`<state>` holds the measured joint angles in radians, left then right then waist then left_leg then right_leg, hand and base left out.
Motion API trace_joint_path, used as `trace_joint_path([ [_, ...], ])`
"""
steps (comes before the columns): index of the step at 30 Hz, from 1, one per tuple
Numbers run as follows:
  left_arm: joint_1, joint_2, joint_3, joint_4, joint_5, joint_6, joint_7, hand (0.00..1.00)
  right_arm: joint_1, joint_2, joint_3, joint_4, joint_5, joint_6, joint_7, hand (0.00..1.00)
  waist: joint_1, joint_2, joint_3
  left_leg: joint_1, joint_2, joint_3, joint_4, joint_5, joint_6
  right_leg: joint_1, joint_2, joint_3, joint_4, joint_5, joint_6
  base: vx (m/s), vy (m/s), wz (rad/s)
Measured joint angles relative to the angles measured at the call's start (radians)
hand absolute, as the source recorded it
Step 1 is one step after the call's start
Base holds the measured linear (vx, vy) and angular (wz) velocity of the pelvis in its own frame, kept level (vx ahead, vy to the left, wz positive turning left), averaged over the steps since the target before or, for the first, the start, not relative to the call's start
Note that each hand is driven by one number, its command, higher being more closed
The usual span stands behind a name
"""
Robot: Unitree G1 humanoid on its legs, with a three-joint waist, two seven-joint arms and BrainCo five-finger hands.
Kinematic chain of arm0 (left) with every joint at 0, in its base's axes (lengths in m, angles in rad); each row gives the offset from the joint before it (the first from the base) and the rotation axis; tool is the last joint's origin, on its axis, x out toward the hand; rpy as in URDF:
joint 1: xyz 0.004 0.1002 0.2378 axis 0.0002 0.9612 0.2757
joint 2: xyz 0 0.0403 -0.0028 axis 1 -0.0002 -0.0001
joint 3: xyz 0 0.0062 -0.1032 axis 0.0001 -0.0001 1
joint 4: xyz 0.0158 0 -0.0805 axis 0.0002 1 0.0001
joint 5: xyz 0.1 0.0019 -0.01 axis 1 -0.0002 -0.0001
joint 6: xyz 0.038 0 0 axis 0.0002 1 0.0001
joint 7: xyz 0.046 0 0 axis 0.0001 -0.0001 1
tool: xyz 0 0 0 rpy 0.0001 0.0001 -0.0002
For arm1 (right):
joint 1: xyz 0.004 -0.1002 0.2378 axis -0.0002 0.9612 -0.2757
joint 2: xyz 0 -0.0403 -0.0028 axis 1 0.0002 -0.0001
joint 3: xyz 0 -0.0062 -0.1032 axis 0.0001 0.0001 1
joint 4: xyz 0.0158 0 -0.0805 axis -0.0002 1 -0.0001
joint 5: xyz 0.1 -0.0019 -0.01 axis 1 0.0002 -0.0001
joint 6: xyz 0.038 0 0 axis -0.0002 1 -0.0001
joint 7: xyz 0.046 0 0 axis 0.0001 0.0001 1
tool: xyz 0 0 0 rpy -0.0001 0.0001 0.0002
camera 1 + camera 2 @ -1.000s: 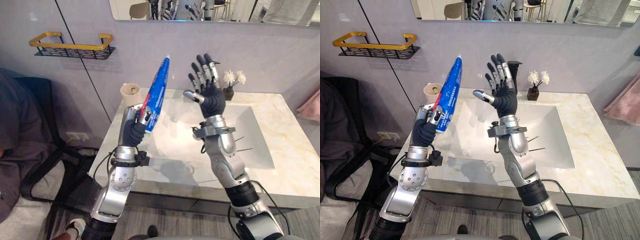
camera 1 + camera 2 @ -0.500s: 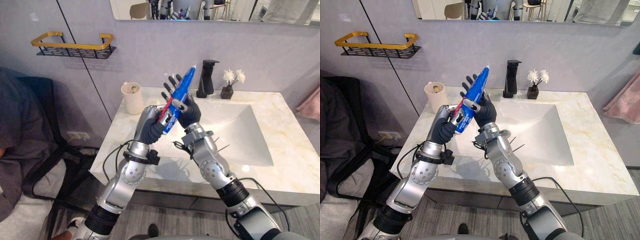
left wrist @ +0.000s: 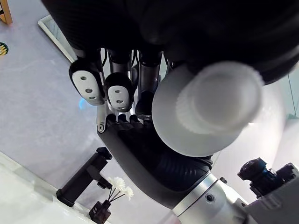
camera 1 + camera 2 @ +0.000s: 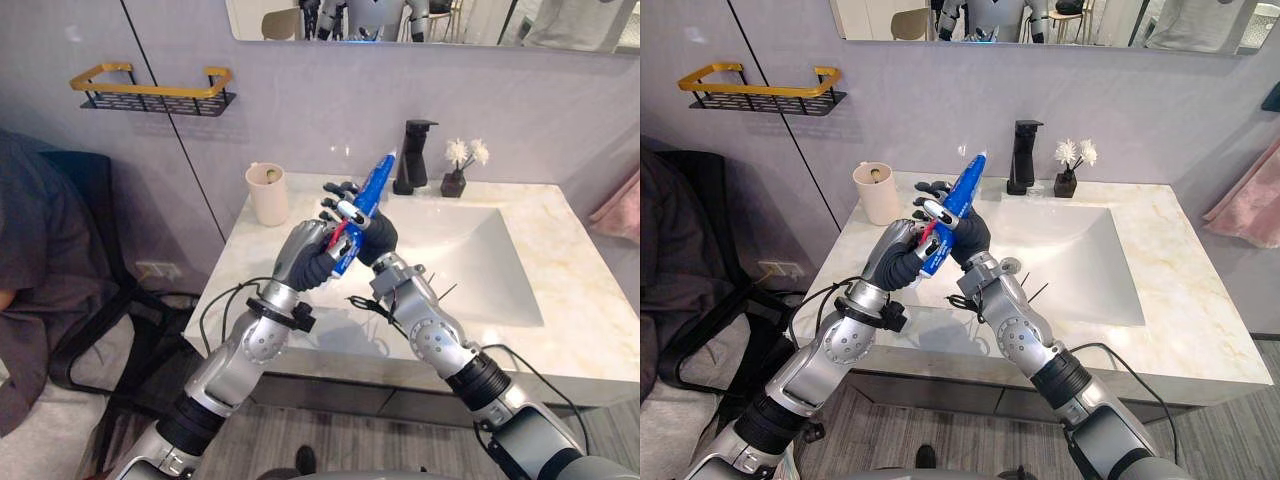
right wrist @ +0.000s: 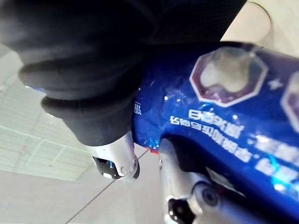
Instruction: Organize washtable
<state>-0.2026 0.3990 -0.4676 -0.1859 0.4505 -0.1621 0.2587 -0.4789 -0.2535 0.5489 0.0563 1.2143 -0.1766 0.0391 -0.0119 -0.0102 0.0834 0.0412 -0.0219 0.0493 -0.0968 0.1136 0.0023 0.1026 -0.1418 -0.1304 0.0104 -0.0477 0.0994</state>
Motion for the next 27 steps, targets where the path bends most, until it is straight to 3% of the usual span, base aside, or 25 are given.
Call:
trace_joint_path([
  [4, 0.053, -0.01, 0.027, -0.006, 0.0, -0.029, -0.018, 1.0, 0.001, 0.012, -0.002, -0.002, -0.041, 0.02, 0.028, 1.0, -0.003, 0.0, 0.0, 0.001, 0.002, 0.001, 0.0, 0.001, -0.001, 0.0, 0.002, 0.001, 0.001, 0.0, 0.0, 0.0, -0.002, -0.01],
  [5, 0.062, -0.013, 0.036, -0.007, 0.0, -0.037, -0.02, 0.0, 0.001, 0.016, -0.003, -0.005, -0.047, 0.024, 0.029, 1.0, -0.003, 0.0, 0.0, 0.001, 0.002, 0.001, 0.0, 0.001, -0.001, 0.0, 0.002, 0.001, 0.001, 0.0, 0.0, 0.0, 0.0, 0.0],
  [12, 0.176, -0.081, 0.172, -0.105, 0.017, -0.085, -0.041, 0.0, 0.068, 0.126, -0.129, -0.122, -0.126, 0.026, 0.041, 1.0, 0.0, 0.0, 0.0, 0.003, 0.001, -0.006, 0.0, 0.0, -0.001, 0.007, 0.001, -0.007, -0.001, 0.0, 0.0, 0.0, -0.004, 0.03],
  [16, 0.32, -0.157, 0.462, -0.13, 0.013, -0.041, 0.035, 0.0, 0.122, 0.162, -0.408, -0.245, -0.132, -0.097, 0.027, 1.0, 0.003, 0.0, 0.0, 0.005, -0.001, -0.021, -0.006, -0.004, -0.007, 0.024, 0.0, -0.029, -0.011, -0.002, -0.002, -0.01, -0.011, 0.13],
  [19, 0.394, -0.211, 0.653, -0.182, -0.05, -0.037, 0.11, 0.0, 0.188, 0.153, -0.527, -0.286, -0.174, -0.157, 0.022, 1.0, 0.006, 0.0, 0.0, 0.01, 0.0, -0.021, -0.006, -0.005, -0.008, 0.034, 0.001, -0.035, -0.017, -0.005, -0.007, 0.0, -0.008, 0.07],
  [23, 0.429, -0.294, 0.799, -0.196, -0.144, -0.04, 0.16, 0.0, 0.276, 0.15, -0.557, -0.289, -0.238, -0.156, 0.005, 1.0, 0.009, 0.006, -0.004, 0.009, 0.002, -0.022, -0.007, -0.005, -0.008, 0.036, 0.003, -0.036, -0.023, -0.005, -0.008, 0.0, 0.0, 0.0],
  [27, 0.473, -0.371, 0.911, 0.0, -0.317, -0.041, 0.167, 0.0, 0.323, 0.167, -0.62, -0.289, -0.356, -0.126, -0.018, 1.0, 0.027, 0.017, -0.016, 0.007, -0.001, -0.036, -0.007, -0.004, -0.009, 0.048, 0.001, -0.059, -0.033, -0.005, -0.007, 0.01, -0.012, 0.12],
])
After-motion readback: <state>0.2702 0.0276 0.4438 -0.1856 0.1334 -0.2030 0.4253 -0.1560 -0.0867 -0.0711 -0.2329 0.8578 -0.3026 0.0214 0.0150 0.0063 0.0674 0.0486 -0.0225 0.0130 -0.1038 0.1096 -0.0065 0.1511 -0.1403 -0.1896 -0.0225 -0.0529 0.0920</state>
